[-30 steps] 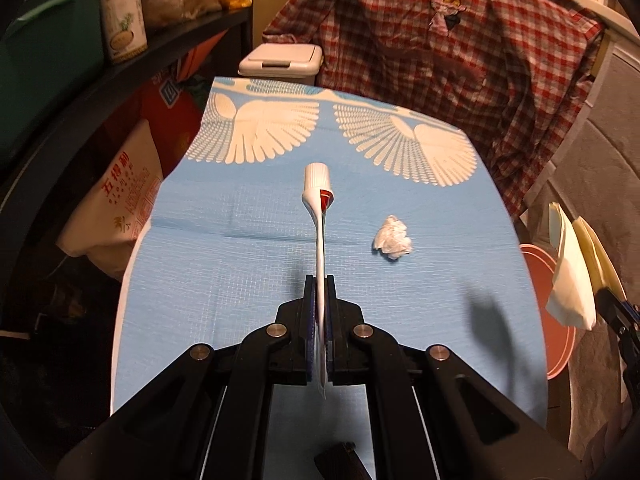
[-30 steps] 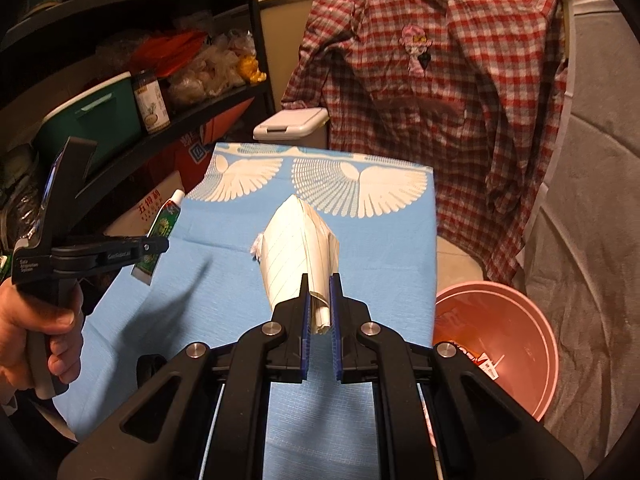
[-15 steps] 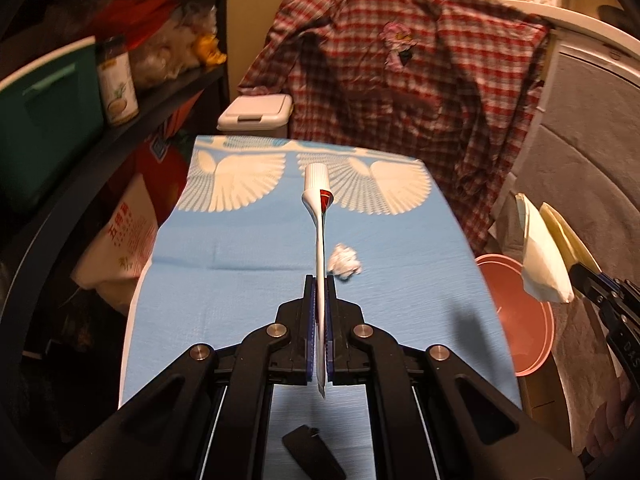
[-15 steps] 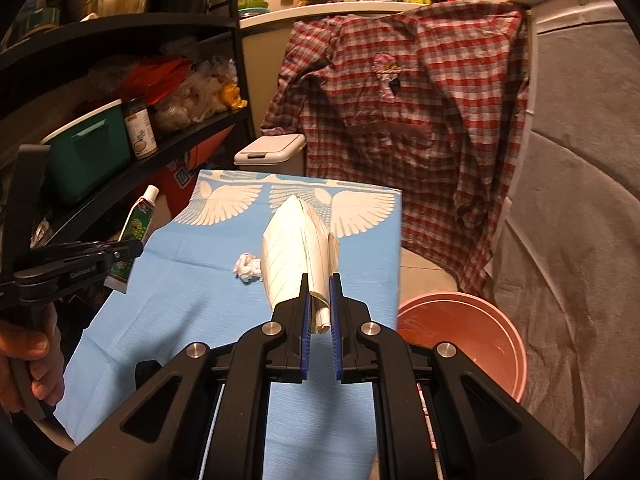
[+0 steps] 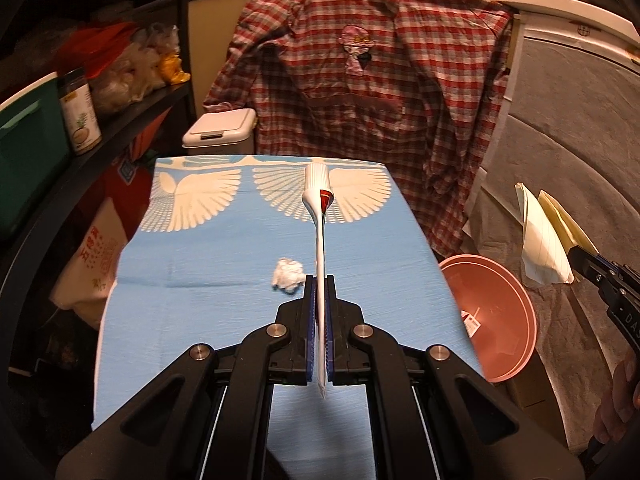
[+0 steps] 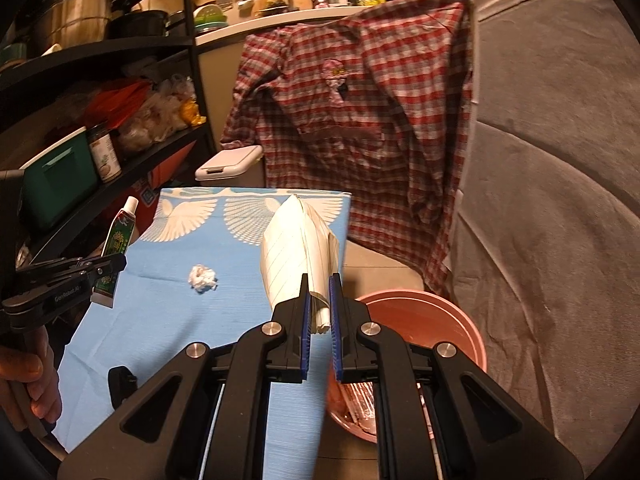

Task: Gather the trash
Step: 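Carry the green tube and white paper over the pink bin with both grippers, then open both grippers to drop the tube and paper into the bin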

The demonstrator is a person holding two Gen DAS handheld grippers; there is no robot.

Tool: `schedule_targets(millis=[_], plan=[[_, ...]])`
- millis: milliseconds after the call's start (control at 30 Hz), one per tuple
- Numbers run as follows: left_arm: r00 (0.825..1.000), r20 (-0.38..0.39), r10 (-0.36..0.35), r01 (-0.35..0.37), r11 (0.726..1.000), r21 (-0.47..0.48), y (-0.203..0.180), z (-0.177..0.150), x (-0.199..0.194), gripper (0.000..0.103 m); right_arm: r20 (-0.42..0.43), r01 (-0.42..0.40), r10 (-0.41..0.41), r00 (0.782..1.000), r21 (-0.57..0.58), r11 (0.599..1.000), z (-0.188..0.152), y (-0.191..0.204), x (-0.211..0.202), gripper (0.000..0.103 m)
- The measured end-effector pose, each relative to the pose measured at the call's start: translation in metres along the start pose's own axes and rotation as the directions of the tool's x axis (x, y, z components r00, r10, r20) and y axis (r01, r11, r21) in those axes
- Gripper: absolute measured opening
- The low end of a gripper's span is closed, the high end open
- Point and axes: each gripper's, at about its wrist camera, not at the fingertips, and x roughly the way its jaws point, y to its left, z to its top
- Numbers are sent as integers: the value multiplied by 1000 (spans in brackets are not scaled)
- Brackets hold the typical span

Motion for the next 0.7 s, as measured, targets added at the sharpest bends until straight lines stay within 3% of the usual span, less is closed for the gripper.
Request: schedule_targets(millis=[700], plan=[[995, 10, -98, 98, 993, 59, -80, 10, 16, 4, -28, 111, -109, 994, 61, 992, -1, -55, -1, 9]])
